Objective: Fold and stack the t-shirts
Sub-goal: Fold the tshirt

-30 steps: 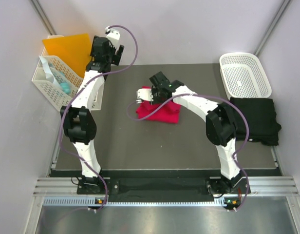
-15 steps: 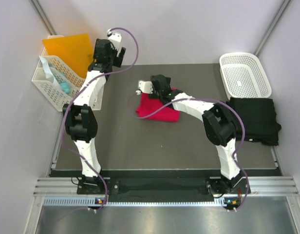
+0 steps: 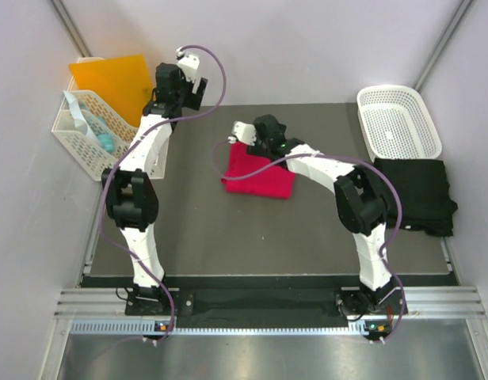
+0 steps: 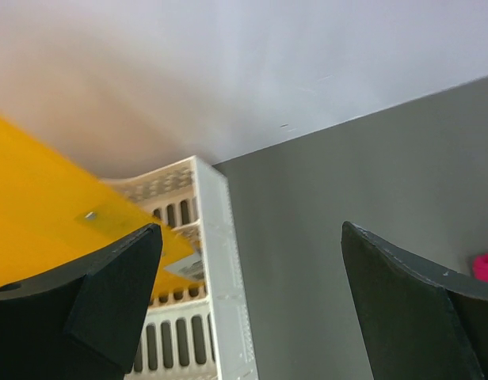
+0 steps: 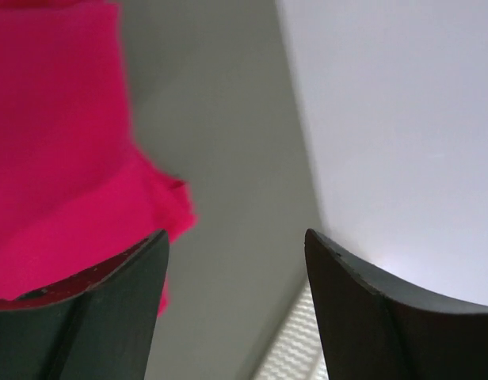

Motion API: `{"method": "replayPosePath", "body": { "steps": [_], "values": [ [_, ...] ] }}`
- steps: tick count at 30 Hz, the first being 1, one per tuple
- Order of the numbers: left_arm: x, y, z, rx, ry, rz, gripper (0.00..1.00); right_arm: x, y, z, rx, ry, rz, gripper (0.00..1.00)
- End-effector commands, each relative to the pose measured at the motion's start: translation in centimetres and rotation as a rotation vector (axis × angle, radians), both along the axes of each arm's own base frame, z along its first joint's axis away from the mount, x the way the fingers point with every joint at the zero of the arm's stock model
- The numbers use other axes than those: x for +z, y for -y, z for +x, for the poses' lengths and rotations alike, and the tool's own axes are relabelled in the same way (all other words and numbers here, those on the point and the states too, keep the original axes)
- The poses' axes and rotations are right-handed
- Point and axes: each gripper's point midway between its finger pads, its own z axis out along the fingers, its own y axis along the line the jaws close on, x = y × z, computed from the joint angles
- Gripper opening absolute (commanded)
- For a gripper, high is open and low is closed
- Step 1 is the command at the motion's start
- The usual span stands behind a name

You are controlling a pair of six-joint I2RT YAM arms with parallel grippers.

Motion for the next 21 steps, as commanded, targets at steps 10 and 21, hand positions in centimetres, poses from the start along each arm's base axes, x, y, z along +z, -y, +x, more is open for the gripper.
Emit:
{"method": "replayPosePath", "body": {
  "steps": [10,21],
  "values": [
    [-7.3,13.5,-2.6,-0.802,-0.286,-0.147,0.98,-2.3,10.7,-6.2,-0.065,-0.709,0.447,0.73],
    [-14.8,19.9,-5.8,-0.992,-0.439,-0.117,0.99,-2.3,13.9,-6.8,-0.081,-0.8,0.549,0.72]
  ]
}}
